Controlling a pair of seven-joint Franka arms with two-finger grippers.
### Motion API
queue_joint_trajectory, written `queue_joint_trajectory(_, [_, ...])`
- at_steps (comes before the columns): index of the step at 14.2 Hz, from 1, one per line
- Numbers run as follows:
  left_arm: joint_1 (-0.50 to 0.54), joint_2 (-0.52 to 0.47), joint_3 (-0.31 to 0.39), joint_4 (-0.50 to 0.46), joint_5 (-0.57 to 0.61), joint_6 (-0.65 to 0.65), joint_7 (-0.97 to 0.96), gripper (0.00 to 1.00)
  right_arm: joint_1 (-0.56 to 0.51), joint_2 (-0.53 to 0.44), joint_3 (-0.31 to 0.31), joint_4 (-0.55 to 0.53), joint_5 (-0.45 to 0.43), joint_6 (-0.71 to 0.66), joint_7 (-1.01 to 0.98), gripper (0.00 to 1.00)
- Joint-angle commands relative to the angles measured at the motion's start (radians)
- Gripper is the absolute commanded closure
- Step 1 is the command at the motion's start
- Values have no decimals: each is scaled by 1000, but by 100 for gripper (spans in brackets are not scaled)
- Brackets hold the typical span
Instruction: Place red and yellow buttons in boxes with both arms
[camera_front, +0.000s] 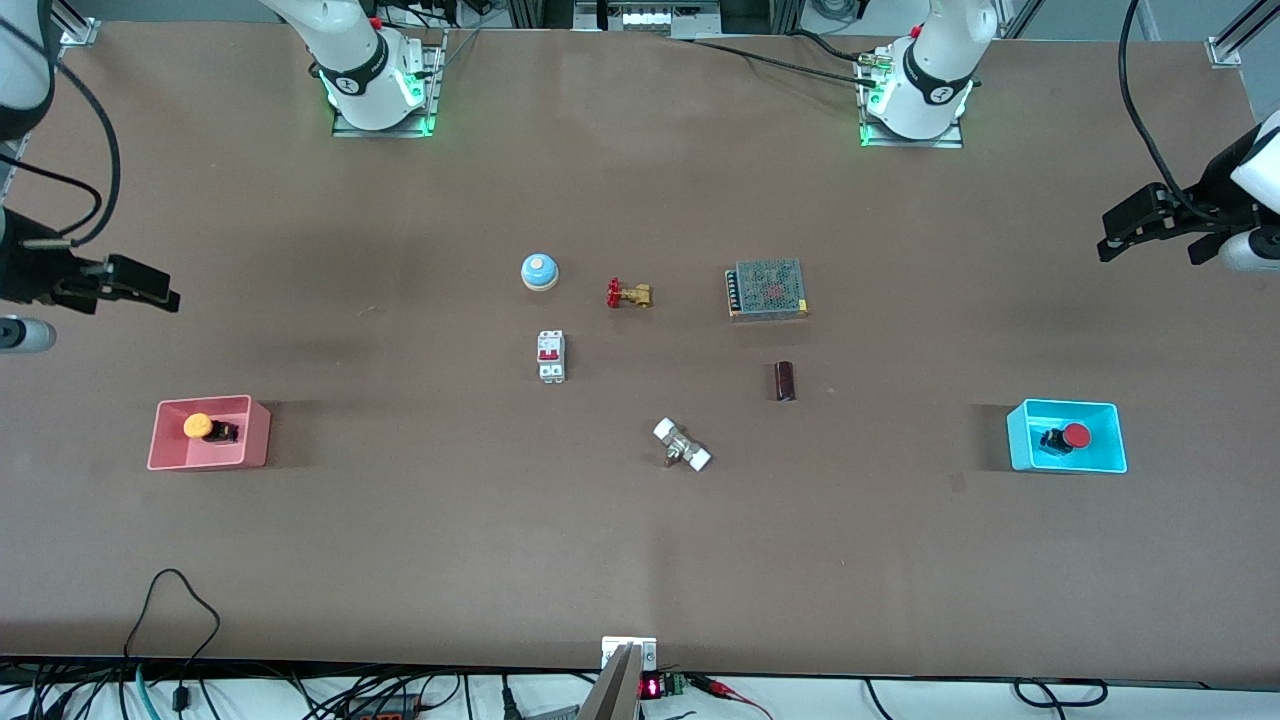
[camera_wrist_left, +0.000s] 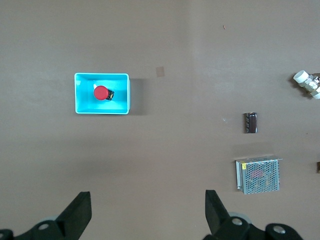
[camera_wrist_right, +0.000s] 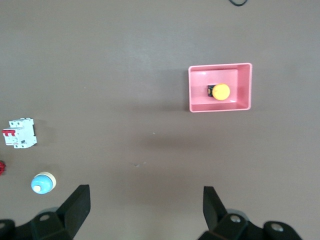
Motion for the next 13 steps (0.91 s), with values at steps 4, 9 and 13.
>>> queue_joint_trajectory(4, [6,-9,-8,-1,17,-8,-10,28,-34,-79,24,-55,-27,-60,54,0])
queue_joint_trajectory(9, [8,-9,-8,1,17,-8,-10,4,-31,-104,26,-67,-39,-64,25,0])
queue_joint_trajectory(13, [8,-9,-8,1,17,-8,-10,0,-36,-110,24,-72,-39,-66,15,0])
